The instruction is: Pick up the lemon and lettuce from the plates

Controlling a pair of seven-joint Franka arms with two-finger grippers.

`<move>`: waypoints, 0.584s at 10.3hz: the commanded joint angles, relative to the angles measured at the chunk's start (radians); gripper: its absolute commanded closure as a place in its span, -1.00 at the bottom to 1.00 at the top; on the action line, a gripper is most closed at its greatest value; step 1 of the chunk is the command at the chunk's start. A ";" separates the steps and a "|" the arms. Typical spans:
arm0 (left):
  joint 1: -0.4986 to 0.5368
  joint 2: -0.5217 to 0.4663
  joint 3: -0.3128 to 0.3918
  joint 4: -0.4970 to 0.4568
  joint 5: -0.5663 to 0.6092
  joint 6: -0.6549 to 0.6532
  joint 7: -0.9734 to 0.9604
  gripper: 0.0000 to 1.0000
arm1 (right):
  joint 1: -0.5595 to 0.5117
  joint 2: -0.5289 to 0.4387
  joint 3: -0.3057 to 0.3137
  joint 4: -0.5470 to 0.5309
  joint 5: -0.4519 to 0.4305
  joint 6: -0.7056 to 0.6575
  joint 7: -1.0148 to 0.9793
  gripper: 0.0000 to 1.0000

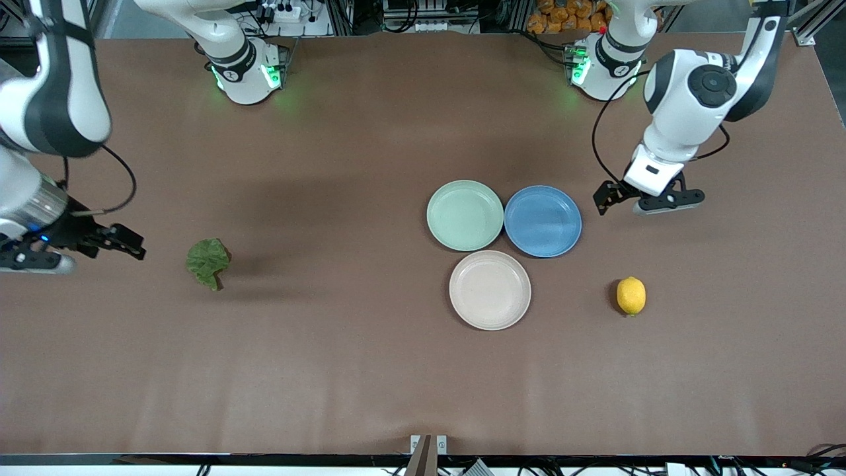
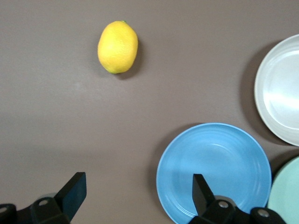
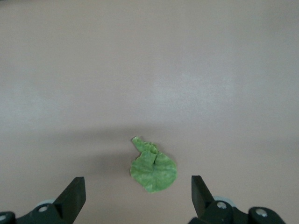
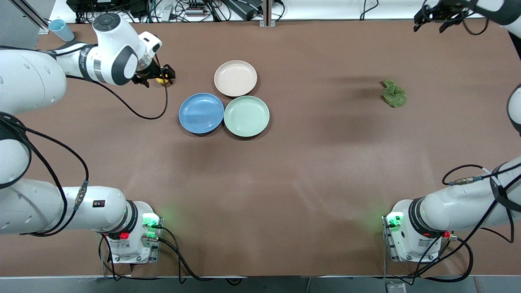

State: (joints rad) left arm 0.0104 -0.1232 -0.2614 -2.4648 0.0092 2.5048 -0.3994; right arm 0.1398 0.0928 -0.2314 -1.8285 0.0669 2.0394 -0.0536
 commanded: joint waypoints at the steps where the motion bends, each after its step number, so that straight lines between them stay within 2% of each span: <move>1: 0.003 -0.010 -0.012 0.082 -0.017 -0.055 -0.010 -1.00 | -0.023 -0.074 0.007 0.060 0.014 -0.129 -0.014 -1.00; 4: 0.008 0.042 -0.007 0.426 -0.017 -0.419 0.011 -1.00 | -0.037 -0.079 -0.022 0.176 0.010 -0.260 -0.009 -1.00; 6: 0.009 0.053 -0.001 0.571 -0.017 -0.549 0.013 -1.00 | -0.051 -0.079 -0.019 0.218 0.002 -0.315 -0.012 -1.00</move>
State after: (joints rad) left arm 0.0137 -0.1164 -0.2638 -2.0122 0.0086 2.0432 -0.3997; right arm 0.1036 0.0062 -0.2597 -1.6463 0.0665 1.7662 -0.0542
